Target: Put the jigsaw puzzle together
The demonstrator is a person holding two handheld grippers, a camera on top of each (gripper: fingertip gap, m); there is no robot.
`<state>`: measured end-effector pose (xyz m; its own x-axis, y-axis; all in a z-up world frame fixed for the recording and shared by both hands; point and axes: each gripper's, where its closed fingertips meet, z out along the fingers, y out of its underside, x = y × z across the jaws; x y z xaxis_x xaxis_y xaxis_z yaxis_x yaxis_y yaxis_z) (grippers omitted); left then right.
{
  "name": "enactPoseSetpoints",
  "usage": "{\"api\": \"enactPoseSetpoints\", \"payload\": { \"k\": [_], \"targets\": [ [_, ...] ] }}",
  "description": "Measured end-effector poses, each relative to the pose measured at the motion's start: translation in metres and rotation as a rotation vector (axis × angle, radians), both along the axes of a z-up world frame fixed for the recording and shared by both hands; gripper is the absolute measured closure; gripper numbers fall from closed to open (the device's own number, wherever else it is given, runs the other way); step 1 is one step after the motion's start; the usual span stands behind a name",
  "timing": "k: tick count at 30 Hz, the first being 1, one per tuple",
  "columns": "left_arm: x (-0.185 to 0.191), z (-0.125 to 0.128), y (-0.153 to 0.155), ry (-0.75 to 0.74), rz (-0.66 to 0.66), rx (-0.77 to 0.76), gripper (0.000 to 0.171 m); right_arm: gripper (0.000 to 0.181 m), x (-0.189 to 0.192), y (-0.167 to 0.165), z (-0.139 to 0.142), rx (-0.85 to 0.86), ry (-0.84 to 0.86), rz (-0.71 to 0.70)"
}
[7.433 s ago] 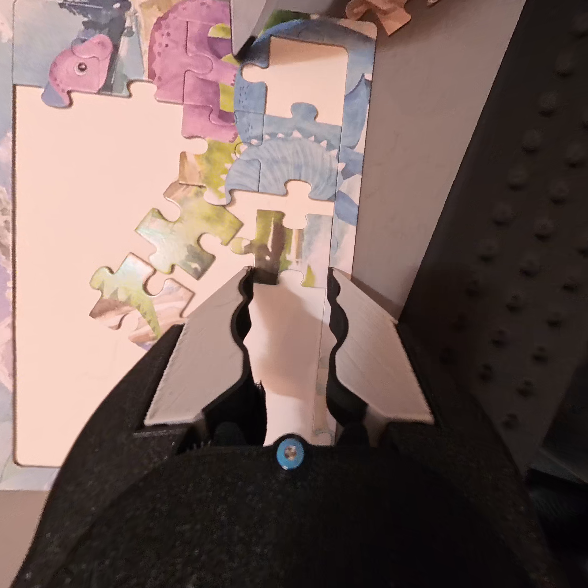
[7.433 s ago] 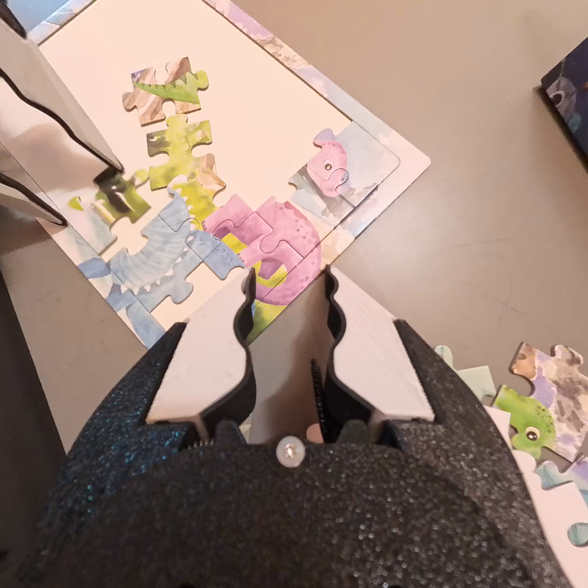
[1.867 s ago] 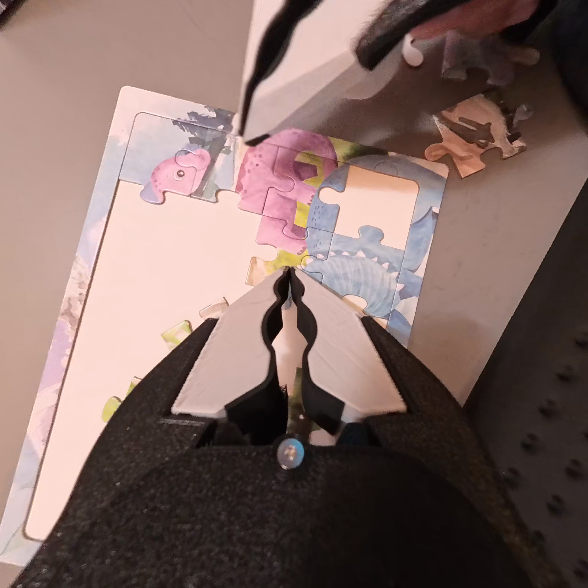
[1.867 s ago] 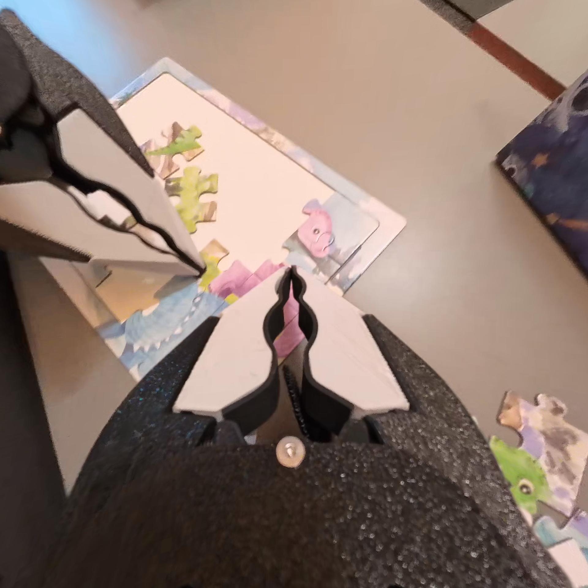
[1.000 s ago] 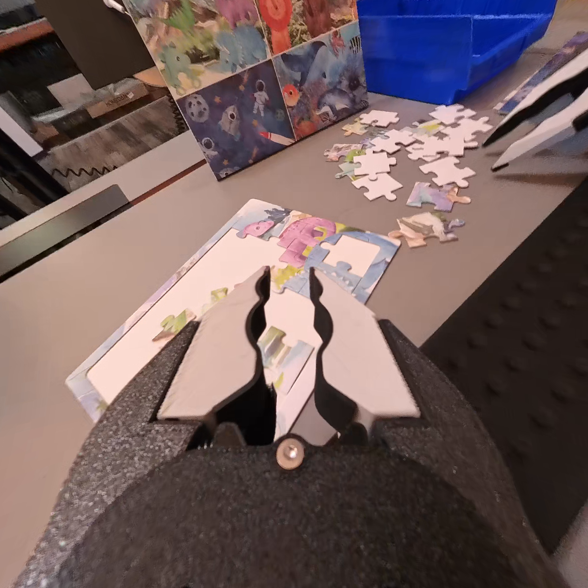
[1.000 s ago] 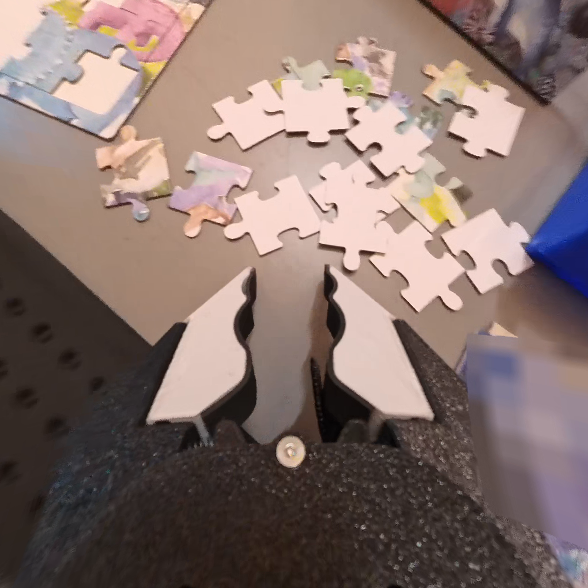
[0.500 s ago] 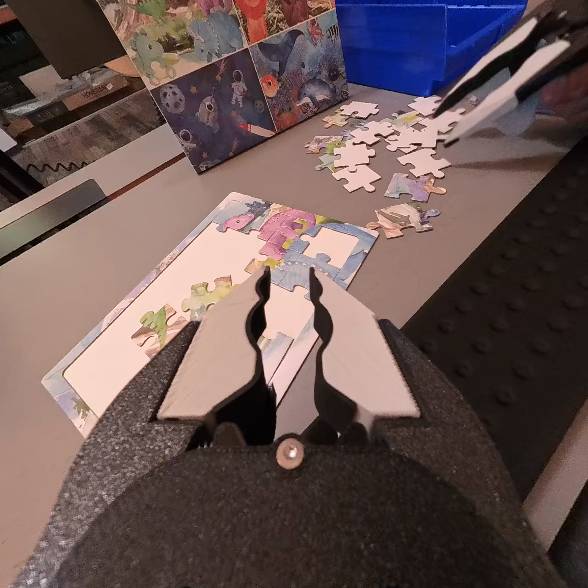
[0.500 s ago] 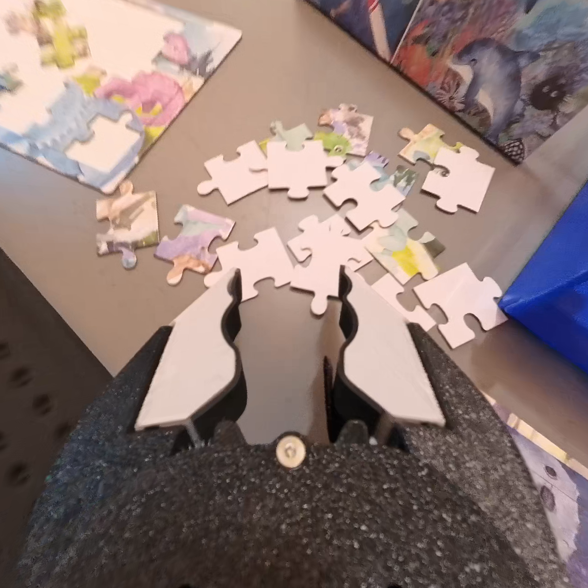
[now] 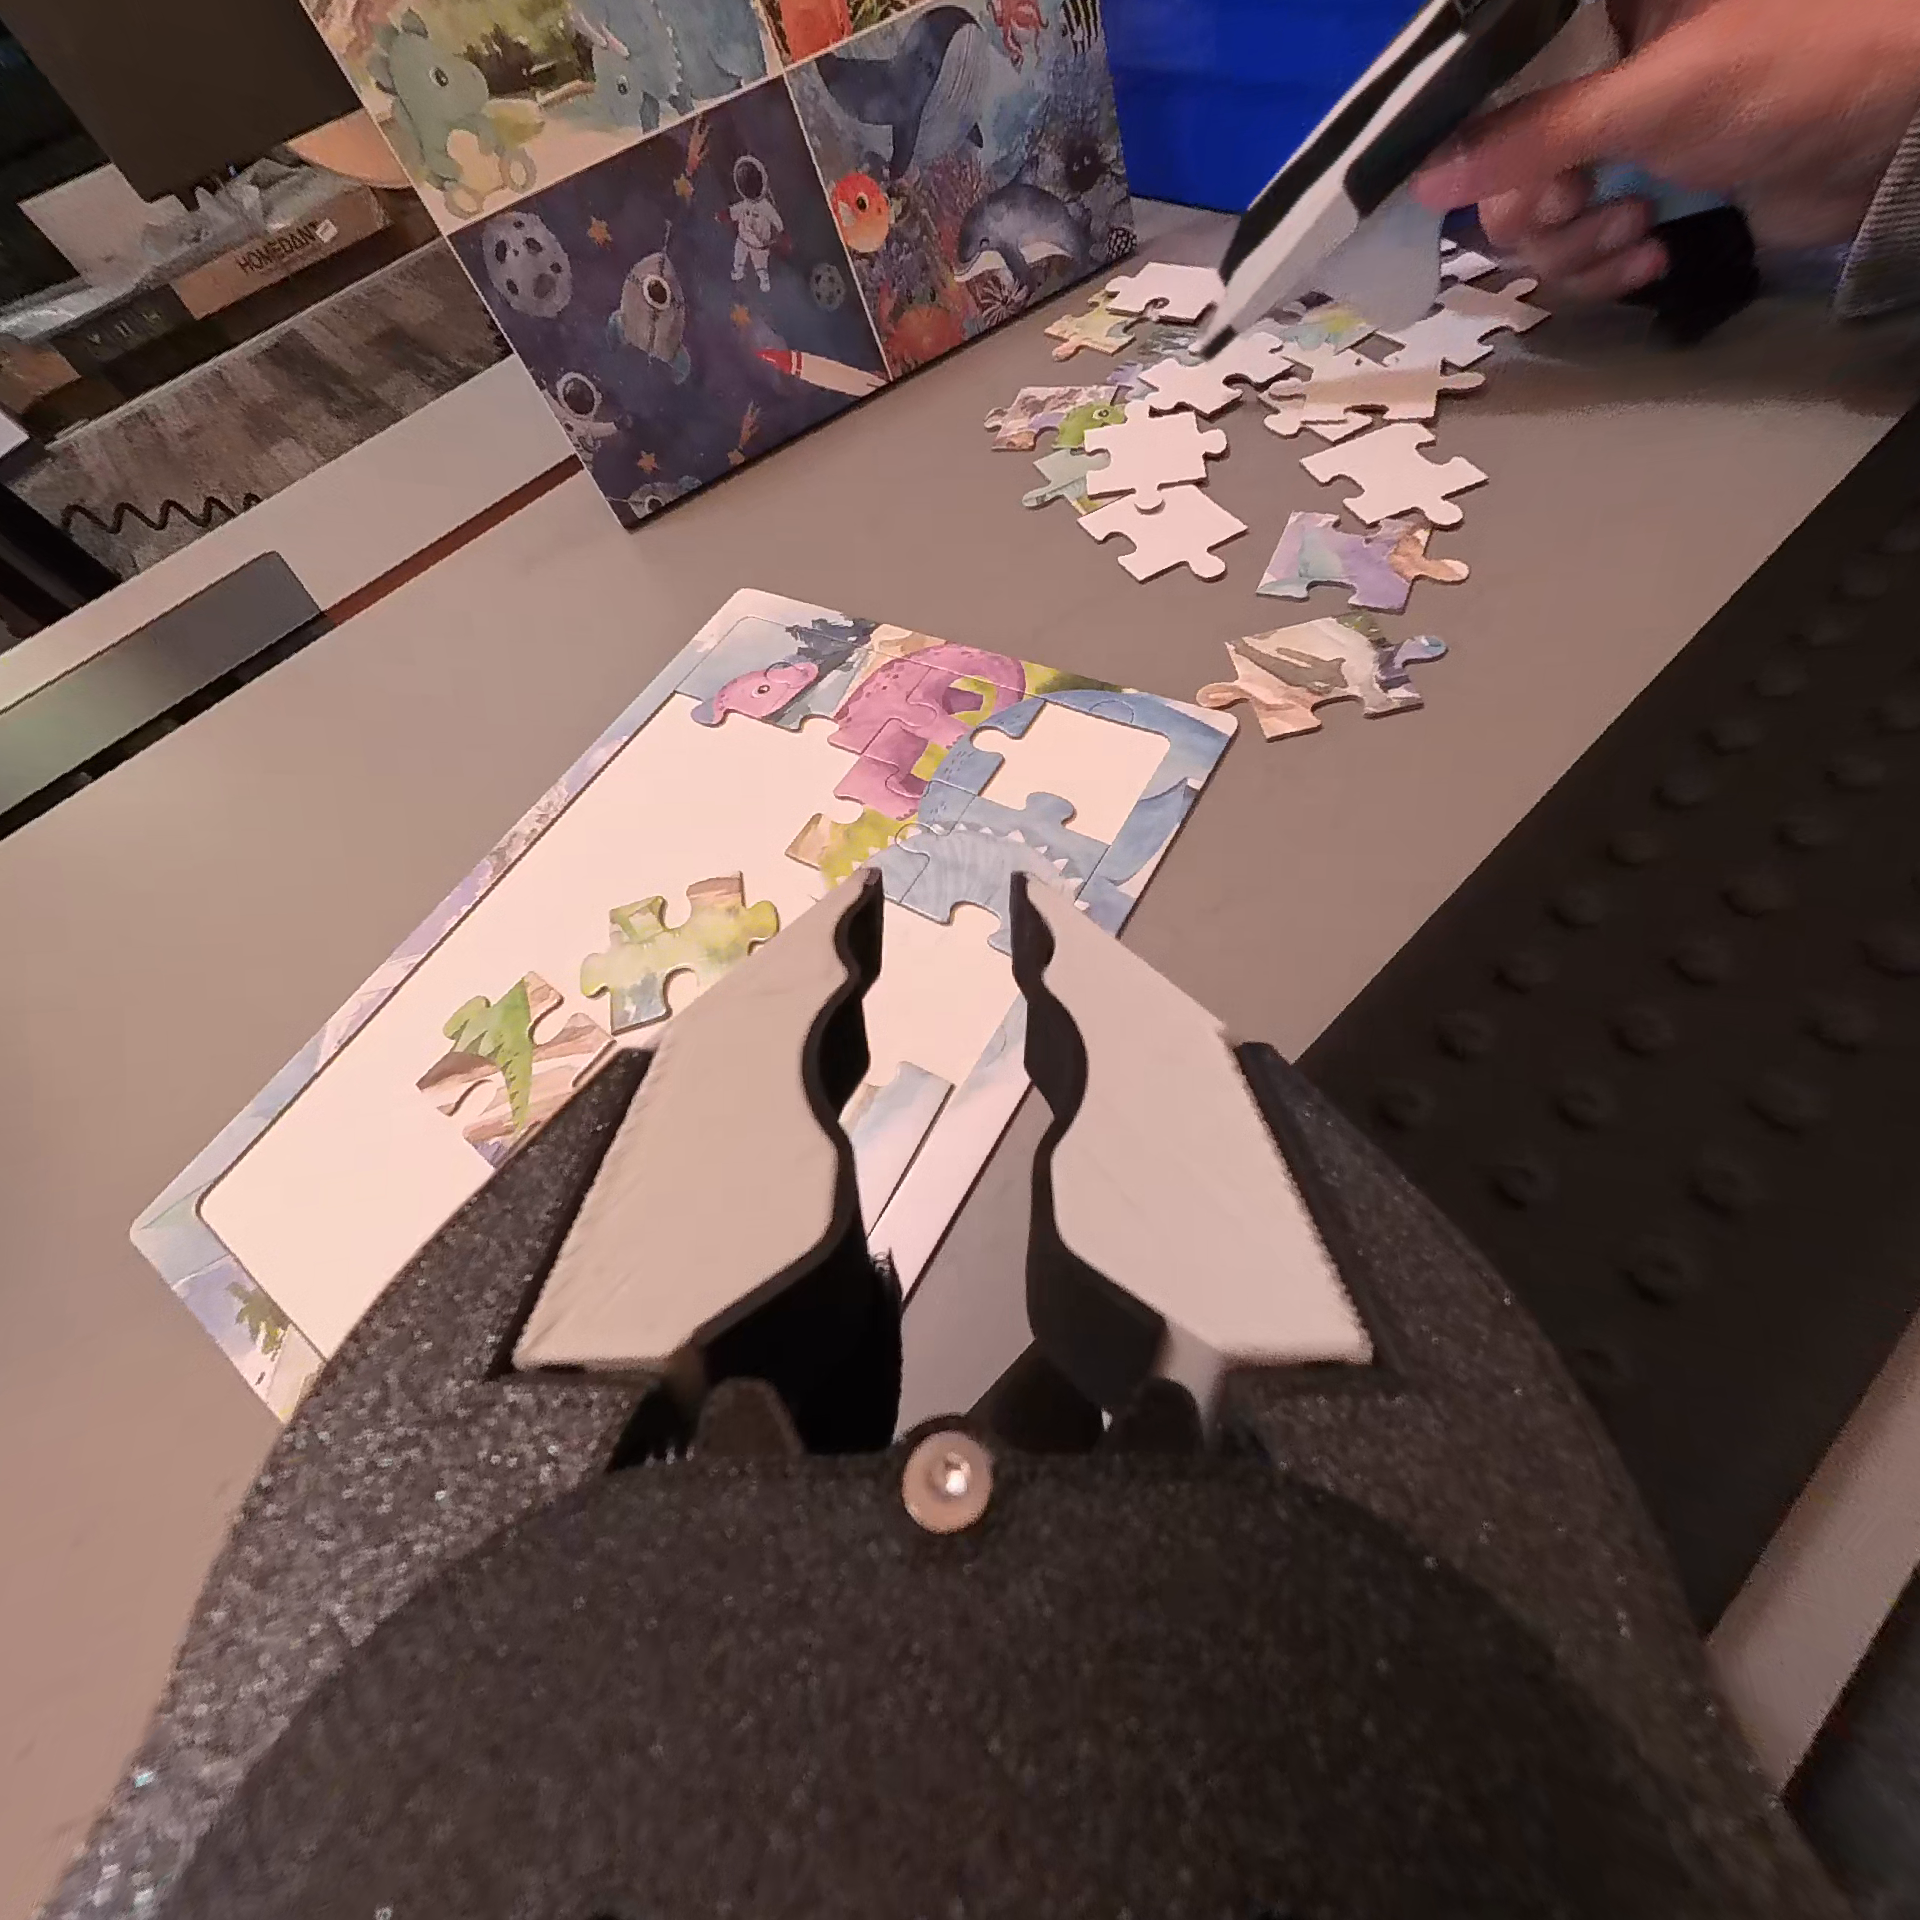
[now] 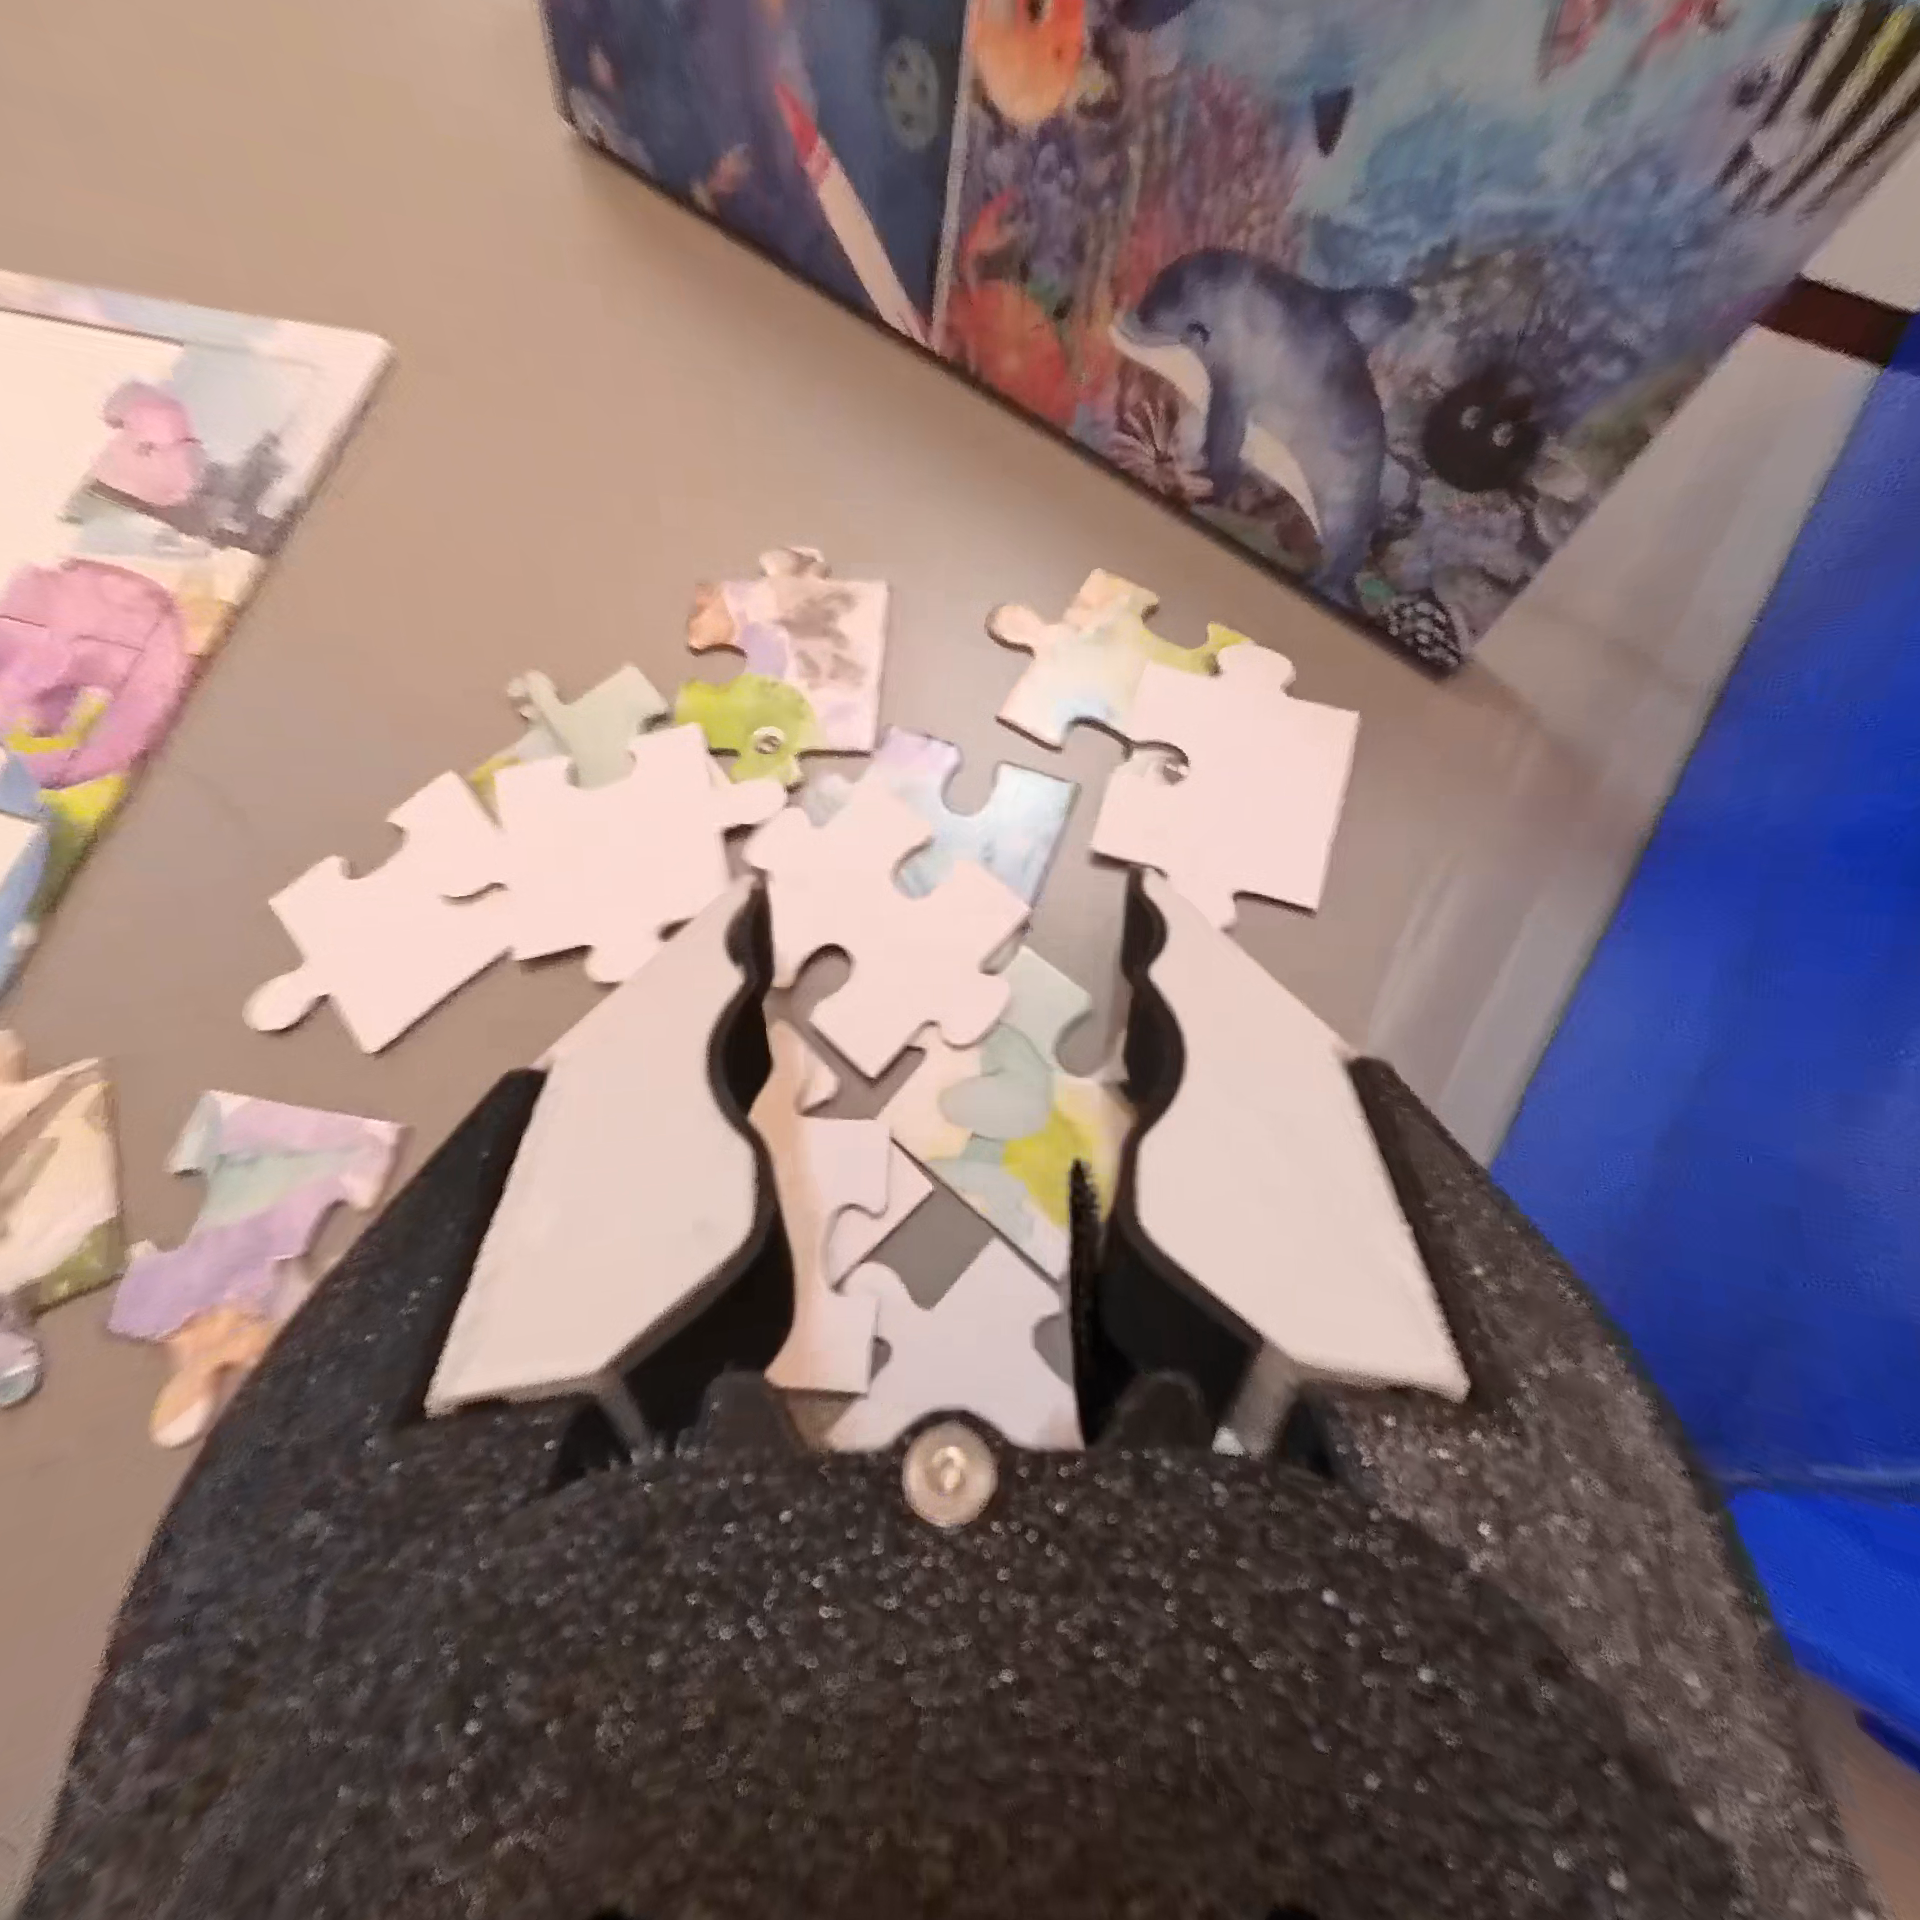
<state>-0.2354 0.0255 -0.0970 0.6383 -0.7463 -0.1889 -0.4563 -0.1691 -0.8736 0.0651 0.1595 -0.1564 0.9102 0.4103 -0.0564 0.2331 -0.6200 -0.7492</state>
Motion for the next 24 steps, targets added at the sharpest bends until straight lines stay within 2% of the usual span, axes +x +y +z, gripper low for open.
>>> {"api": "enactPoseSetpoints", "payload": {
  "k": [2,4,6,9,11,15,19,22,24],
  "targets": [
    [0.001,-0.002,0.0,0.009,-0.004,-0.009,0.147,0.113,0.005,0.0,-0.006,-0.006,-0.041,-0.028],
    [0.002,-0.006,0.001,0.026,-0.004,-0.017,0.147,0.117,-0.008,-0.01,-0.012,-0.07,0.02,0.022],
    [0.002,-0.007,0.0,0.041,-0.005,-0.015,0.147,0.127,-0.017,-0.016,-0.005,-0.074,0.055,0.051],
    [0.003,-0.008,-0.001,0.051,-0.009,-0.007,0.147,0.123,0.0,0.007,0.022,0.02,0.051,-0.119],
    [0.003,-0.009,-0.001,0.051,-0.013,-0.011,0.147,0.114,0.013,0.026,0.03,0.049,0.051,-0.254],
    [0.003,-0.008,-0.002,0.036,-0.022,-0.016,0.147,0.108,0.036,0.045,0.01,0.009,-0.037,-0.409],
    [0.001,-0.006,-0.003,0.025,-0.026,-0.018,0.147,0.106,0.038,0.041,-0.016,-0.069,-0.039,-0.41],
    [0.001,-0.007,-0.002,0.022,-0.023,-0.023,0.147,0.119,0.042,0.039,-0.015,-0.046,-0.06,-0.404],
    [0.001,-0.007,-0.002,0.028,-0.022,-0.02,0.147,0.134,0.041,0.036,-0.014,-0.047,-0.059,-0.38]
  ]
}}
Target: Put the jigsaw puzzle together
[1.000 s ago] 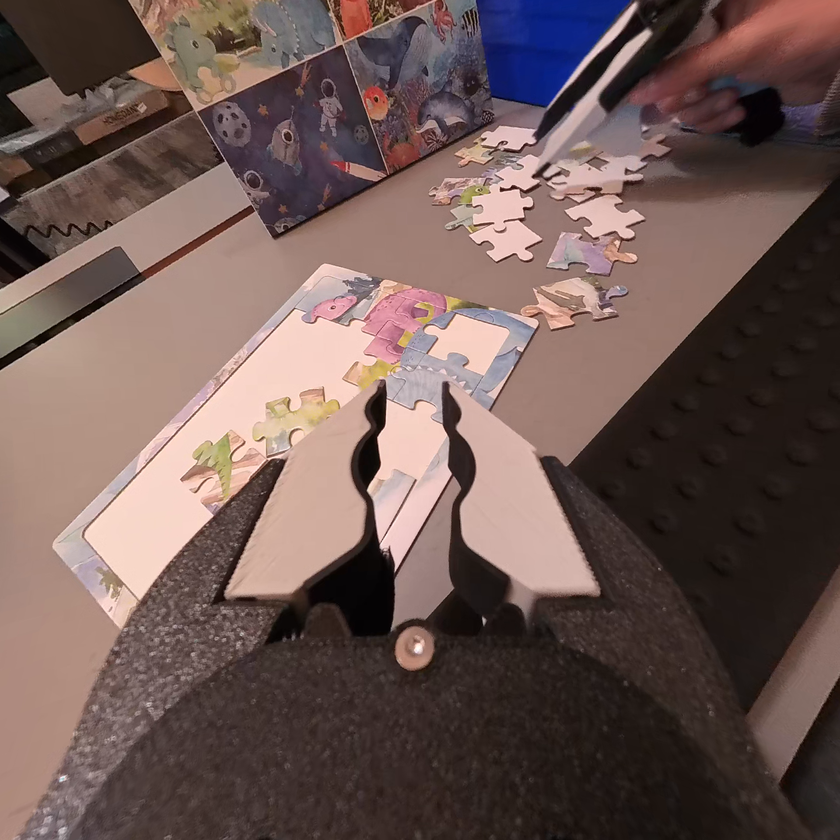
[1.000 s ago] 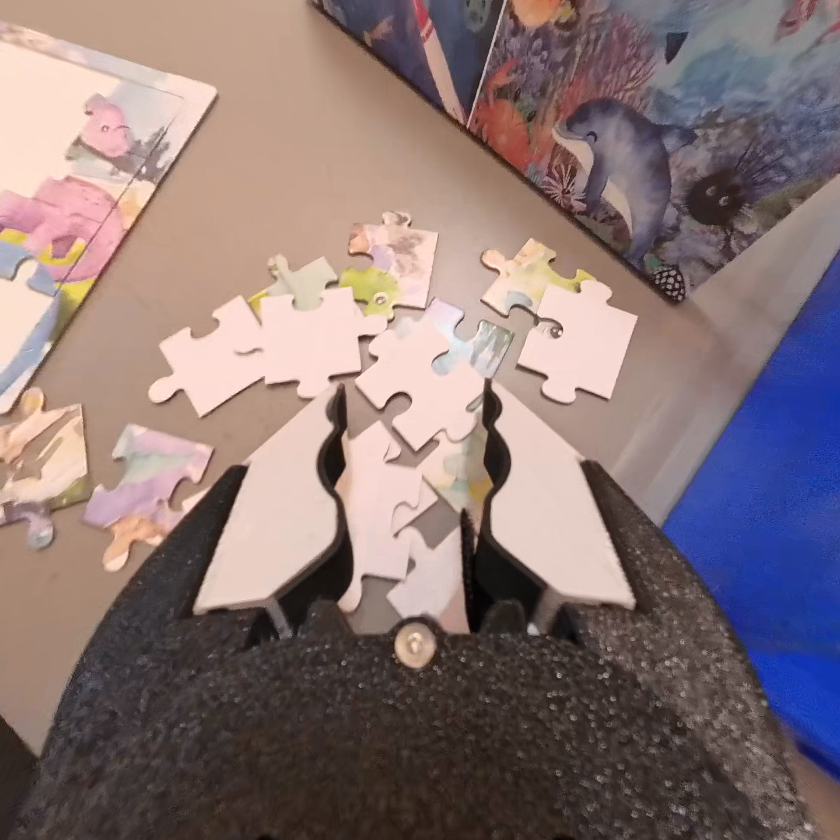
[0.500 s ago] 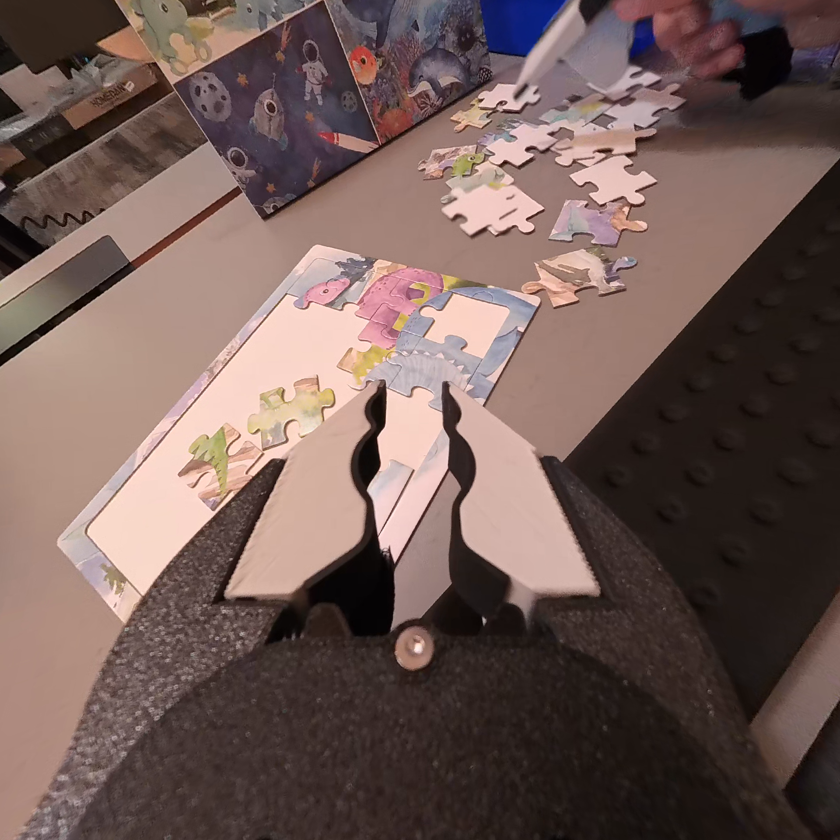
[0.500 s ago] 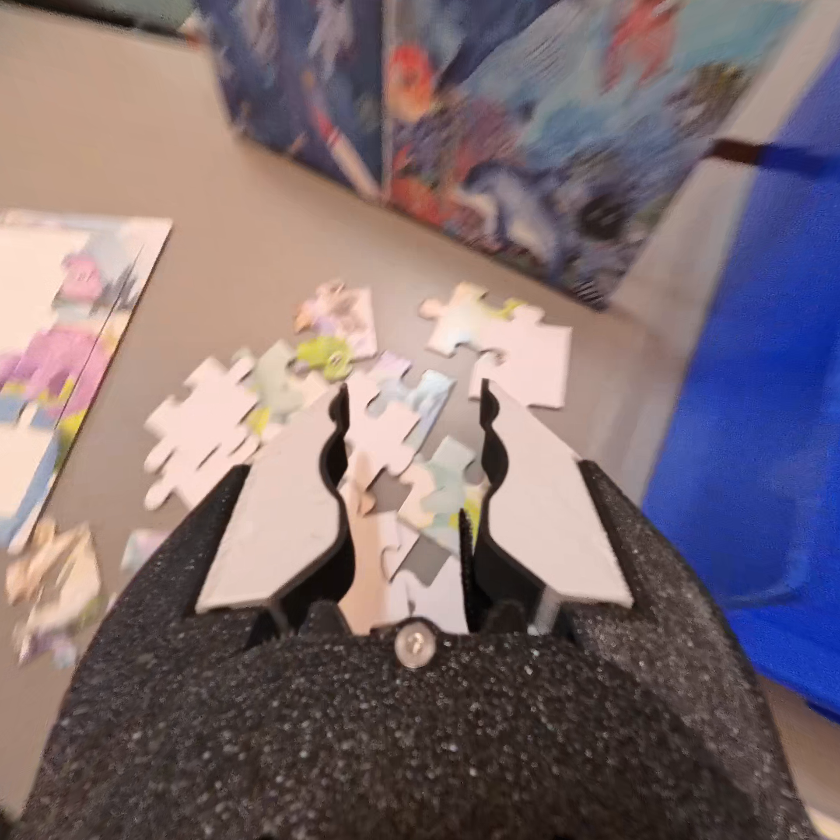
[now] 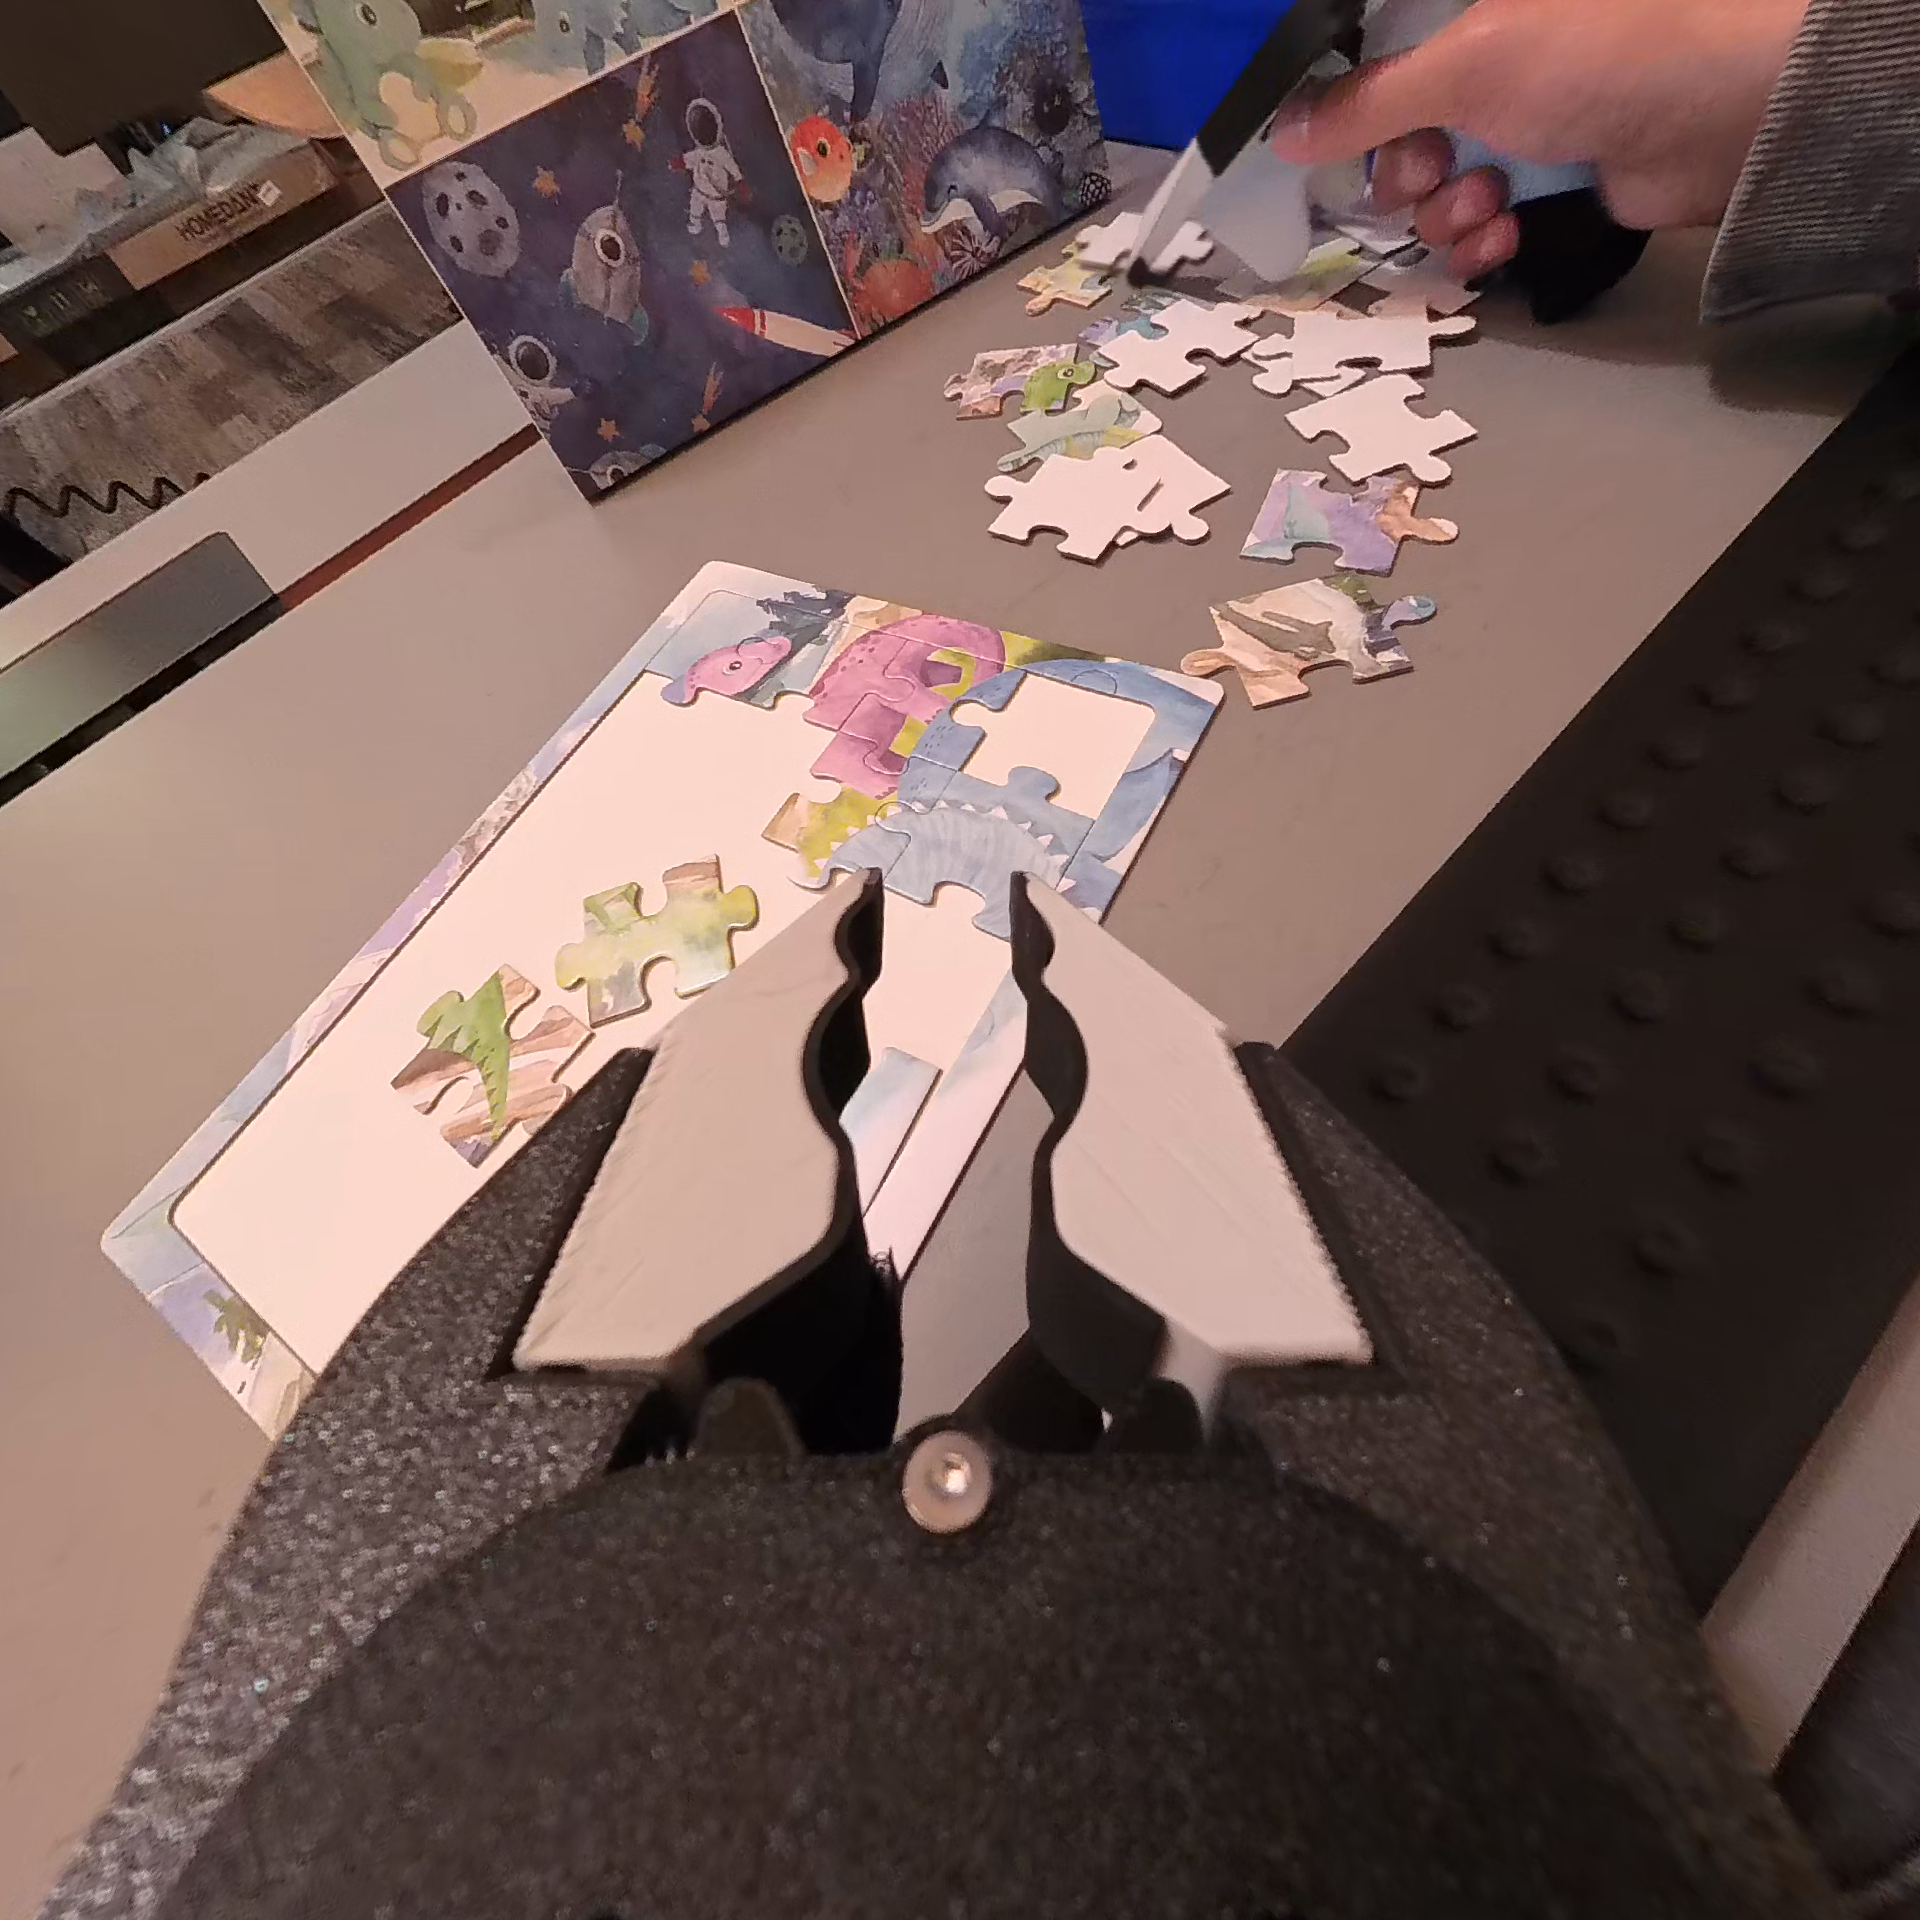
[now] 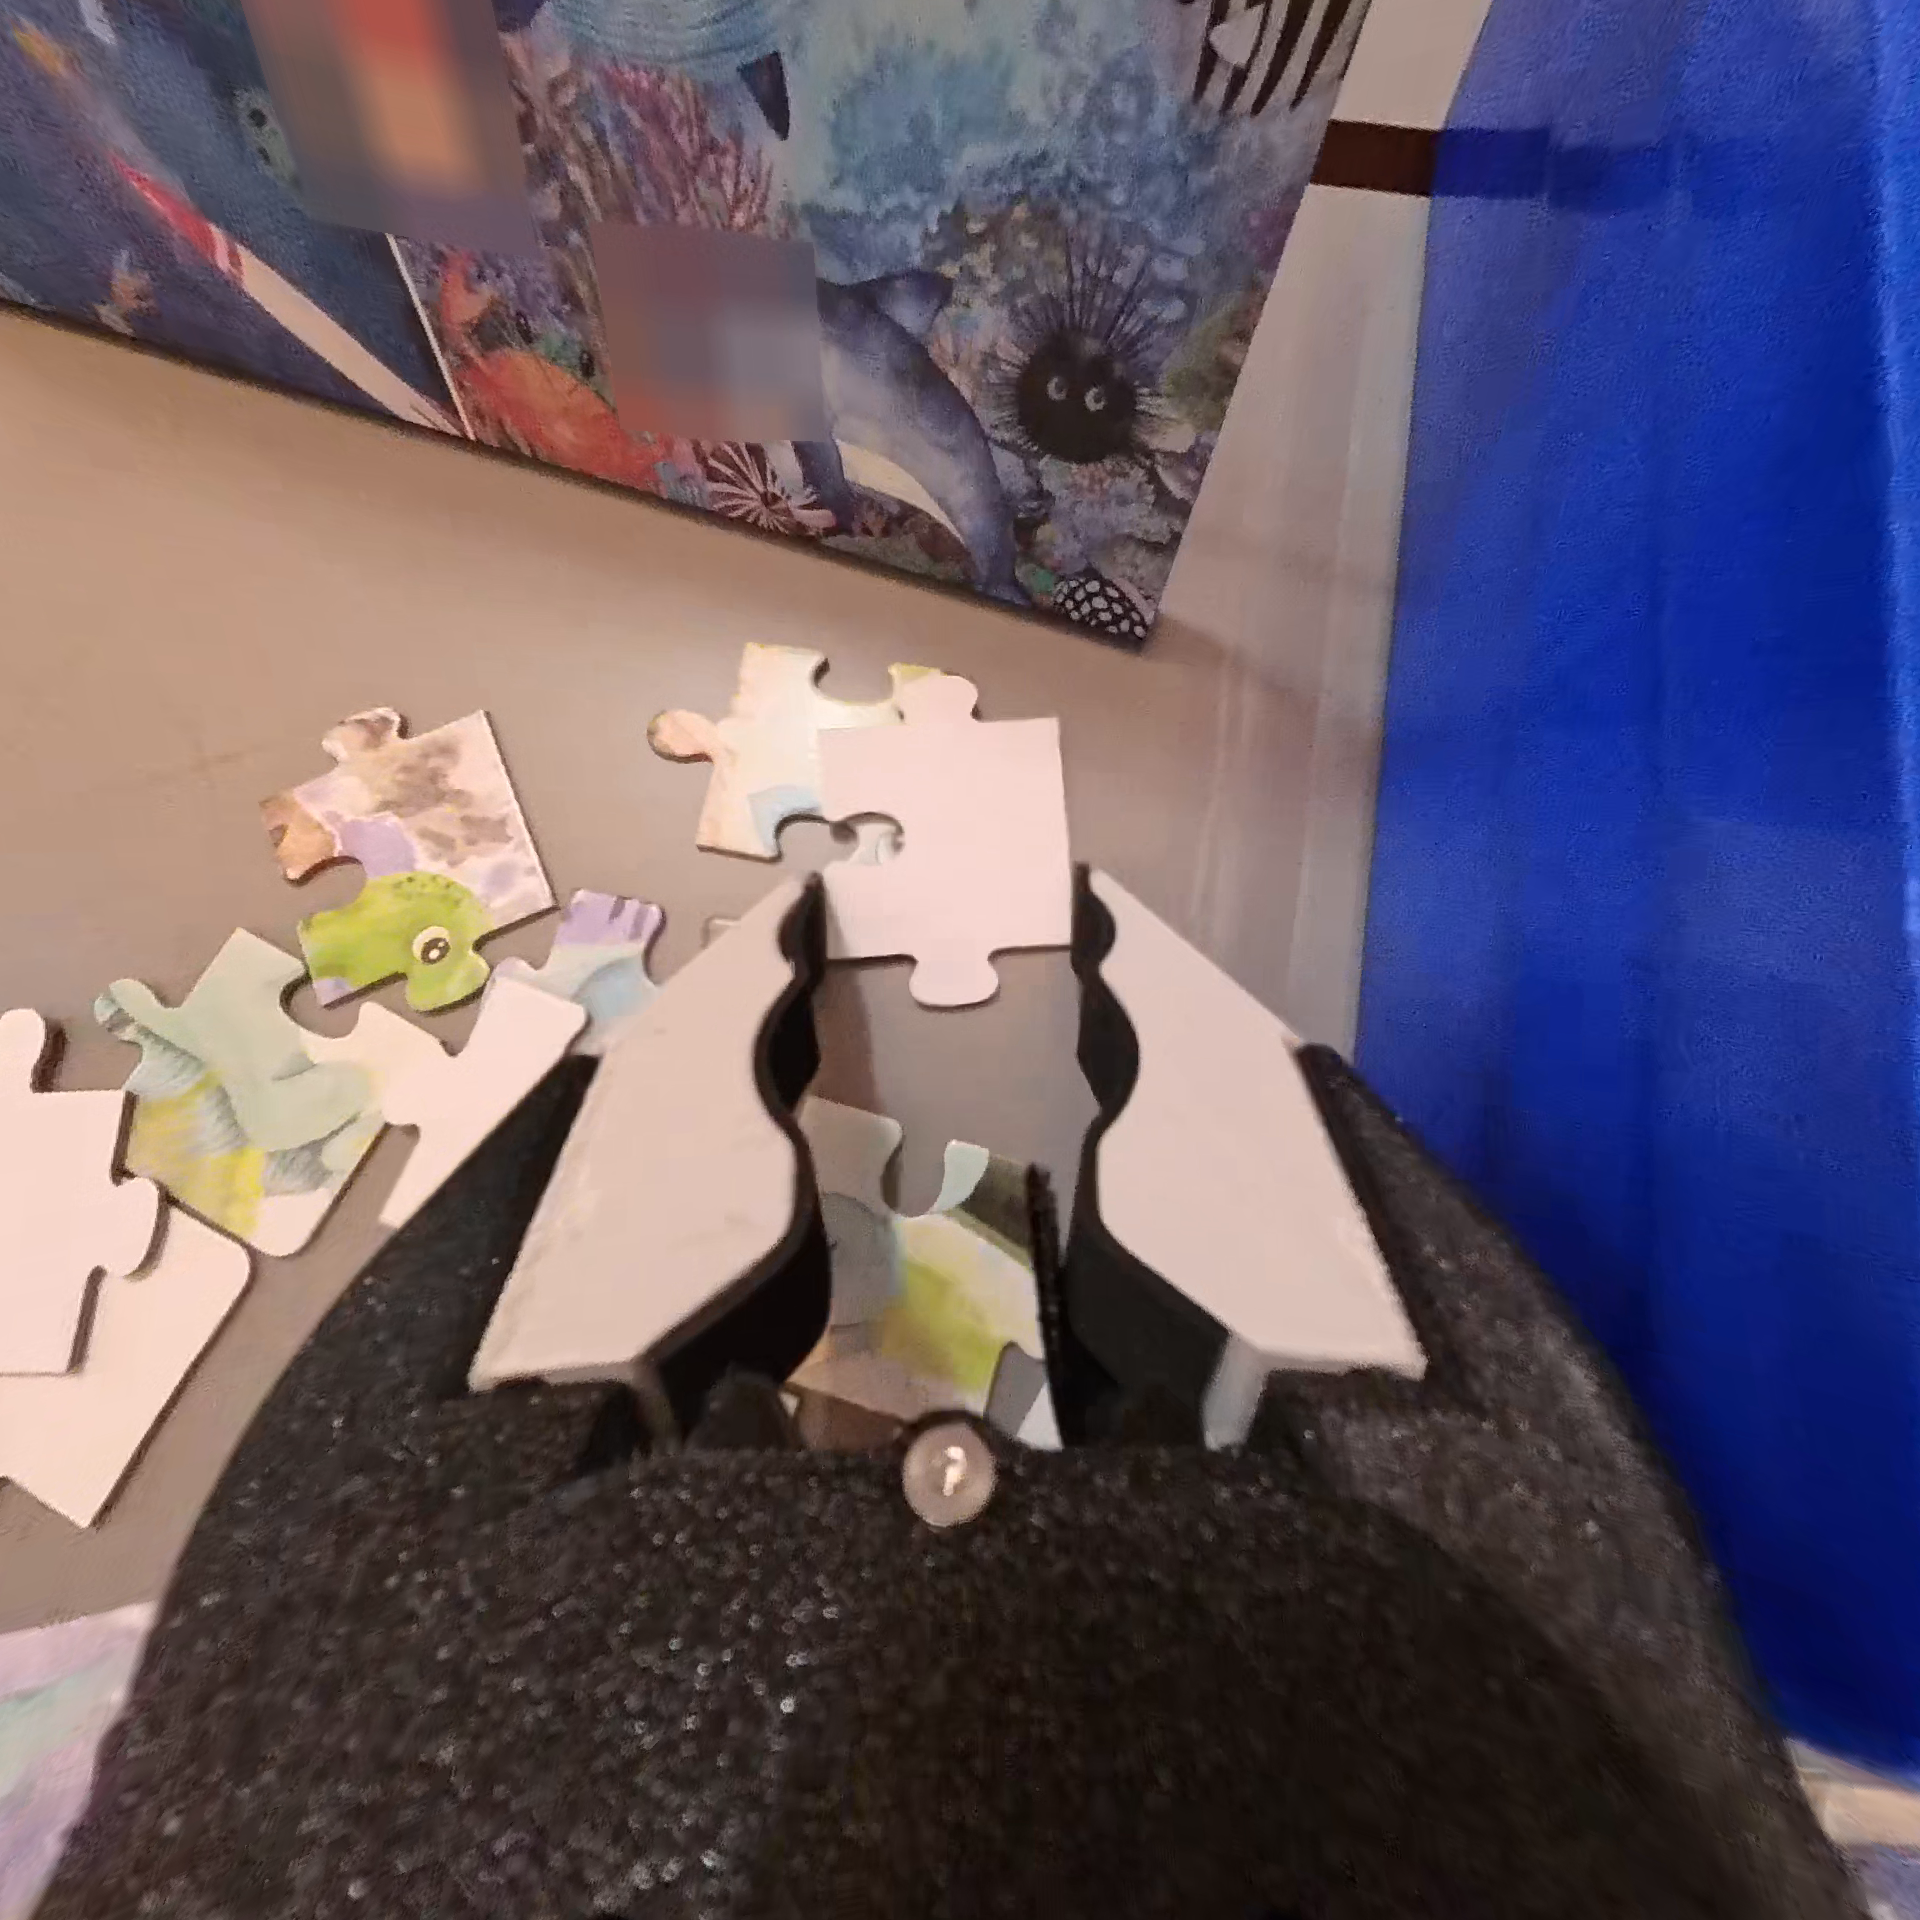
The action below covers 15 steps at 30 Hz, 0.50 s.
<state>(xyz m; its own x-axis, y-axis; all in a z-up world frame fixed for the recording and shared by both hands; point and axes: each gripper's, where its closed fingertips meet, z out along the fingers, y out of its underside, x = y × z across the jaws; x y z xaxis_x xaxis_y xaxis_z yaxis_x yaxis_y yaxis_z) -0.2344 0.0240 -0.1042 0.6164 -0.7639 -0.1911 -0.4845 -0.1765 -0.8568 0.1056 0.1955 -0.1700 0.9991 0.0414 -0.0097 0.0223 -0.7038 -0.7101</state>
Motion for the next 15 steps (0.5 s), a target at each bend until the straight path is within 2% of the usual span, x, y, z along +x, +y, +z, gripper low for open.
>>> {"api": "enactPoseSetpoints", "payload": {
  "k": [4,7,8,10,11,13,14,15],
  "targets": [
    [0.0,0.0,0.0,0.01,0.003,0.011,0.147,0.134,-0.006,-0.011,0.002,-0.018,0.022,0.041],
    [-0.002,0.01,0.001,-0.059,0.002,0.0,0.147,0.134,-0.032,-0.031,0.021,0.0,0.139,0.13],
    [-0.002,0.017,0.001,-0.1,-0.01,-0.018,0.147,0.134,-0.053,-0.04,0.037,0.034,0.245,0.202],
    [0.0,0.038,-0.003,-0.206,-0.073,-0.051,0.143,0.135,-0.121,-0.071,0.084,0.047,0.642,0.476],
    [0.001,0.053,-0.006,-0.266,-0.121,-0.049,0.14,0.135,-0.154,-0.099,0.11,-0.02,0.871,0.645],
    [0.005,0.079,-0.015,-0.364,-0.241,-0.067,0.133,0.135,-0.197,-0.153,0.168,-0.105,1.258,0.967],
    [0.007,0.088,-0.021,-0.395,-0.305,-0.103,0.124,0.135,-0.211,-0.172,0.188,-0.111,1.389,1.081],
    [0.009,0.097,-0.023,-0.426,-0.349,-0.135,0.12,0.135,-0.224,-0.185,0.192,-0.176,1.466,1.142]
  ]
}}
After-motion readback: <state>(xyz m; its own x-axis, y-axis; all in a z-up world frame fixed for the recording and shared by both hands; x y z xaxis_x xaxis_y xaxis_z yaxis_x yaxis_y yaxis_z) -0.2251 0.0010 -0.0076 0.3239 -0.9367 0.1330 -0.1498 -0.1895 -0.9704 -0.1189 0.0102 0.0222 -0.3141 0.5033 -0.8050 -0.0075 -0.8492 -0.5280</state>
